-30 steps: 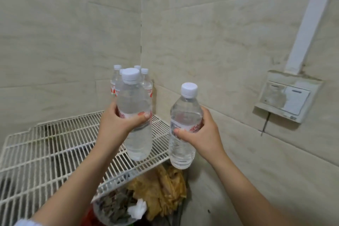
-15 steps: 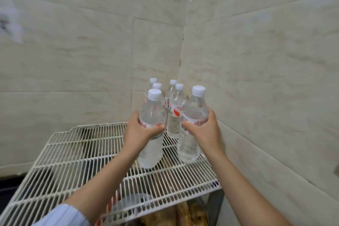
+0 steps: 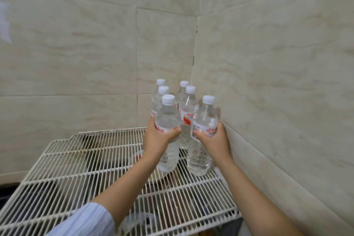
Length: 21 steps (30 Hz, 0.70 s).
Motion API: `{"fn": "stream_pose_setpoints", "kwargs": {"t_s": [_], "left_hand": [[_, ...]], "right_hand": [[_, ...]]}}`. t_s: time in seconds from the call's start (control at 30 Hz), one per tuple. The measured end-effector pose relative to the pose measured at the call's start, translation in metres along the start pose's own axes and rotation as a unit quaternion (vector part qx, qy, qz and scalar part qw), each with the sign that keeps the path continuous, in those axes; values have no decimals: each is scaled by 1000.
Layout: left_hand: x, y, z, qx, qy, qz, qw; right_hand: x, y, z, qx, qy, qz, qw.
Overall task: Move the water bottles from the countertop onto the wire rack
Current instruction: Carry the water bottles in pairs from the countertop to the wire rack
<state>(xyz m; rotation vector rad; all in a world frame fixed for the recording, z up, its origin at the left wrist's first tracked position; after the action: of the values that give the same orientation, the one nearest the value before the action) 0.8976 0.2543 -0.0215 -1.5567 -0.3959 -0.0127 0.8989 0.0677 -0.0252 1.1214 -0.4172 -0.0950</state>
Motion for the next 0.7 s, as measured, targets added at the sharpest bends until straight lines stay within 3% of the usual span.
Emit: {"fn": "stream_pose_setpoints", "kwargs": {"t_s": [0.17, 0.5, 0.7], "left_hand": [[5, 0, -10, 24, 41, -10, 999], [15, 3, -11, -11, 144, 4, 989], [12, 4, -9, -44, 156, 20, 987]], "right_hand": [[19, 0, -3, 52, -3, -14, 999], [25, -3, -16, 27, -22, 18, 999], [19, -5, -19, 47, 1, 32, 998]]}}
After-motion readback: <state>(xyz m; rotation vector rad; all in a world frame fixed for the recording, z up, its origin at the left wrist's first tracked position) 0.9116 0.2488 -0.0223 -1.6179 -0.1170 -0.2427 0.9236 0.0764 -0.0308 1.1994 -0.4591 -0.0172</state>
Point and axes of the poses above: each hand's wrist, its own x-axis towards the middle knuckle, its own z-axis out of the back of the hand, y = z × x, the point moved 6 cm from there along x, towards the middle knuckle, and after that the axes turned 7 degrees about -x, right-handed, at the moved point
